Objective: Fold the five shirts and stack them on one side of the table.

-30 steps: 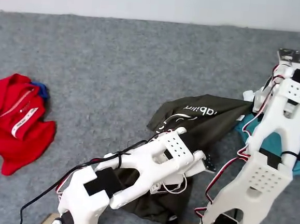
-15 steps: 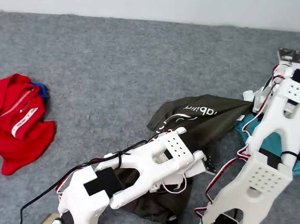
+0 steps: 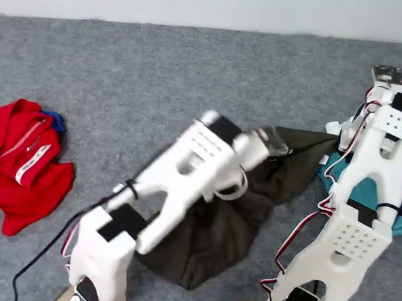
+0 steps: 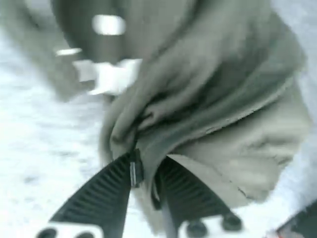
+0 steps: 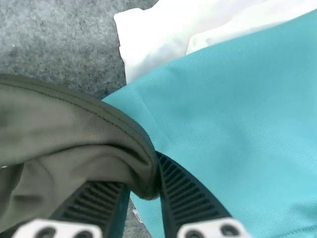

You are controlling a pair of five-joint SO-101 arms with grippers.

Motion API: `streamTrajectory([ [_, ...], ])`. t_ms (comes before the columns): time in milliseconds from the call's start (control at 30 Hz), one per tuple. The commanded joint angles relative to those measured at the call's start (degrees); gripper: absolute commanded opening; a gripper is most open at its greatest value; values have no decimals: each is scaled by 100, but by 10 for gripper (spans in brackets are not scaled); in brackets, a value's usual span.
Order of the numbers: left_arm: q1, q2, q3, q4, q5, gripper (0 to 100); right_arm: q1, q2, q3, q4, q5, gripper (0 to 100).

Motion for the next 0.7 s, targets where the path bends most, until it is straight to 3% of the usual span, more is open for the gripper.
streamTrajectory([
  [0, -668, -114, -576, 132, -79, 12, -101, -119, -132, -84, 53, 10],
  [533, -2251, -114, -1385, 132, -79, 12, -198, -110, -123, -66, 53, 10],
  [667, -2119, -53, -1121, 132, -44, 13, -277, -110, -123, -57, 26, 10],
])
